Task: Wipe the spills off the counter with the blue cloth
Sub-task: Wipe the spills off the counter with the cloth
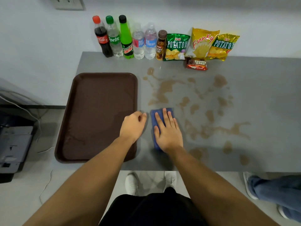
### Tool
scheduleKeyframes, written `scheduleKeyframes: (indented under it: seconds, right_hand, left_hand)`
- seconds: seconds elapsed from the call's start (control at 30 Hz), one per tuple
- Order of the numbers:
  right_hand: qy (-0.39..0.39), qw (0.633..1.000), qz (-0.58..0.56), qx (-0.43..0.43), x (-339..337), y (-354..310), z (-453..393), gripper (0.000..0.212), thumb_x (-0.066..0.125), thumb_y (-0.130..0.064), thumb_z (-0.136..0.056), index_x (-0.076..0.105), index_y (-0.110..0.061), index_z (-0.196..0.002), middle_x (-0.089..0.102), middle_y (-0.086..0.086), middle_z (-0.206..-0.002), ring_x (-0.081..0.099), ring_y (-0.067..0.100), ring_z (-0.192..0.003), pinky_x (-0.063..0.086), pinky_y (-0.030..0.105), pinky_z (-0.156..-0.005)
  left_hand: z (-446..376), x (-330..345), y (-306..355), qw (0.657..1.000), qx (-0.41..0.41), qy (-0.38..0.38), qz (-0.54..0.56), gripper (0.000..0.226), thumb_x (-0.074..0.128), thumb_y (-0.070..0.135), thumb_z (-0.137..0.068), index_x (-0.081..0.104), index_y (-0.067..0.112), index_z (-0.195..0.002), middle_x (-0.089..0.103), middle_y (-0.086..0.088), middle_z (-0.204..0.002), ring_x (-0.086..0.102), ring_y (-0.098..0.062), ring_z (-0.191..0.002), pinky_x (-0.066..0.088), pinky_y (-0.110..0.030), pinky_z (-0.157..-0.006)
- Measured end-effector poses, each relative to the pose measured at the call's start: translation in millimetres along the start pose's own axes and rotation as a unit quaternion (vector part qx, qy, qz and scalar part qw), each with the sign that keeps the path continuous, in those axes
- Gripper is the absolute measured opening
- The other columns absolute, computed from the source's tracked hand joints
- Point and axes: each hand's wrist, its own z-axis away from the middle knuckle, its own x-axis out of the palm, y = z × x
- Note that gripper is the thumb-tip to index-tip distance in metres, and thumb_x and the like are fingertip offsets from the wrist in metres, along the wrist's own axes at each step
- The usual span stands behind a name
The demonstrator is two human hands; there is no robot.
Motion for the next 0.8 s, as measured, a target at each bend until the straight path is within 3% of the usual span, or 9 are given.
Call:
scheduleKeyframes:
  seconds: [0.17, 0.37, 0.6, 0.7, 0.8]
  right_hand:
    - [0.032, 0.998, 0.01, 0.045, -16.1, 49.1, -7.5, 0.06, 0.039, -0.041, -0.106, 0.023, -0.029, -0.163, 0.01, 0.006, -0.173, 0.011, 0.026, -0.16, 0.014, 0.044, -0.129]
    - [0.046, 0.99, 0.025, 0.13, -26.9, 94.3, 35.6, 0.06, 0.032, -0.041, -0.109, 0.014, -0.029, -0.164, 0.006, 0.008, -0.173, 0.008, 0.028, -0.16, 0.013, 0.045, -0.129]
    - [0.038, 0.984, 0.035, 0.173, -5.1, 53.3, 74.7, 0.063, 0.022, -0.041, -0.107, 0.009, -0.02, -0.165, 0.002, 0.015, -0.172, 0.007, 0.034, -0.159, 0.011, 0.048, -0.129]
    - [0.054, 0.986, 0.037, 0.151, 2.4, 31.9, 73.1, 0.063, 0.026, -0.04, -0.107, 0.013, -0.017, -0.165, 0.007, 0.018, -0.171, 0.011, 0.036, -0.158, 0.015, 0.048, -0.128]
    - [0.05, 0.993, 0.033, 0.105, -0.8, 32.8, 59.4, 0.064, 0.029, -0.041, -0.106, 0.016, -0.02, -0.164, 0.007, 0.016, -0.172, 0.01, 0.033, -0.159, 0.014, 0.046, -0.128]
  left_hand:
    - [5.0, 6.8, 7.0, 1.0, 0.005, -0.012, -0.007, 0.04, 0.046, 0.047, -0.106, 0.068, 0.016, -0.094, 0.075, -0.009, -0.087, 0.07, -0.033, -0.084, 0.058, -0.047, -0.082]
    - [12.3, 17.1, 15.6, 0.999, 0.016, -0.014, -0.027, 0.036, 0.048, 0.043, -0.105, 0.066, 0.016, -0.092, 0.073, -0.014, -0.083, 0.069, -0.039, -0.082, 0.057, -0.047, -0.077]
    - [15.8, 32.7, 23.1, 0.996, 0.037, -0.004, -0.079, 0.033, 0.048, 0.041, -0.105, 0.067, 0.015, -0.096, 0.073, -0.021, -0.091, 0.067, -0.046, -0.087, 0.054, -0.044, -0.073]
    - [15.9, 37.9, 22.9, 0.995, 0.043, 0.002, -0.085, 0.033, 0.047, 0.041, -0.105, 0.066, 0.017, -0.094, 0.073, -0.019, -0.085, 0.067, -0.045, -0.082, 0.048, -0.039, -0.065]
    - [15.7, 41.5, 24.9, 0.995, 0.044, 0.002, -0.088, 0.032, 0.047, 0.042, -0.105, 0.066, 0.018, -0.095, 0.072, -0.016, -0.08, 0.067, -0.043, -0.078, 0.052, -0.04, -0.065]
